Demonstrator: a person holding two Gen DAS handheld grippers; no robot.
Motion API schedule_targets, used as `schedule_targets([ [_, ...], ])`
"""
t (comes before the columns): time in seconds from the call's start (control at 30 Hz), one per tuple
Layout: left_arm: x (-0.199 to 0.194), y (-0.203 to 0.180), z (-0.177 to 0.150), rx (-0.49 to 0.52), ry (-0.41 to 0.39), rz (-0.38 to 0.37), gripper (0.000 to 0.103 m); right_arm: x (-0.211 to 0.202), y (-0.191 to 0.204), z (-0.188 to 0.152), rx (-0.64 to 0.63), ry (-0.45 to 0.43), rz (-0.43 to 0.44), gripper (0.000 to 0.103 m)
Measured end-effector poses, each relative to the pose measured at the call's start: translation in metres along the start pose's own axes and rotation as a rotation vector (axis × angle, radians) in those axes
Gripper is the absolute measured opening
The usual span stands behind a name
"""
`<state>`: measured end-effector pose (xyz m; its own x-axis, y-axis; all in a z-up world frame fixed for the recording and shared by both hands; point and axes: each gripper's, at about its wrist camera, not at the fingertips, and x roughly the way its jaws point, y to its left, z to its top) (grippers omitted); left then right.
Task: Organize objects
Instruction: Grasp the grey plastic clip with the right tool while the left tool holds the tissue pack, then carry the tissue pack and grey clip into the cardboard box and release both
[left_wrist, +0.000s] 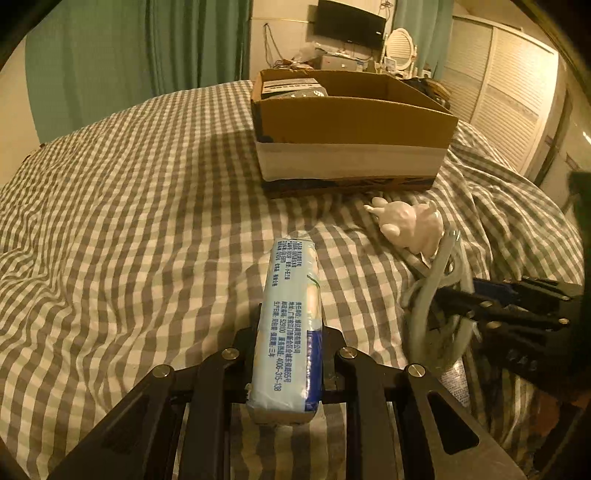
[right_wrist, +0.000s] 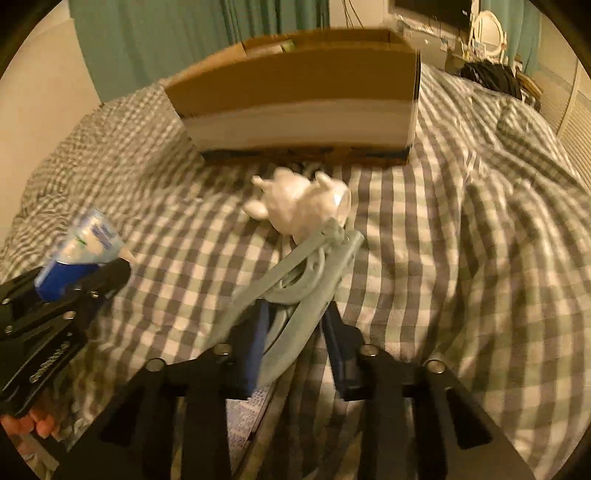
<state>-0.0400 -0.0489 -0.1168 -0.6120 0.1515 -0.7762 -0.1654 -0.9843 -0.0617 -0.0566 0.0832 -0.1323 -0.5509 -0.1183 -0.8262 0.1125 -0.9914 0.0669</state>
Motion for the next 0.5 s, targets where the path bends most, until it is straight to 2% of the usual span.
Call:
schedule_targets([
  [0.1,-0.007,0.000,0.001,-0.011,-0.005,0.012,0.019,-0.023,-0.001,0.005,-0.007,-0.061,0.017,0.011],
  [0.3,-0.025,-0.005,0.015,-0.032,-0.044,0.012,0.019,-0.053,0.005,0.017,-0.053,-0.136,0.047,0.010],
  [0.5,-0.040,-0.014,0.048,0.017,-0.101,0.041,0.019,-0.074,-0.003,0.043,-0.074,-0.191,0.060,0.010],
])
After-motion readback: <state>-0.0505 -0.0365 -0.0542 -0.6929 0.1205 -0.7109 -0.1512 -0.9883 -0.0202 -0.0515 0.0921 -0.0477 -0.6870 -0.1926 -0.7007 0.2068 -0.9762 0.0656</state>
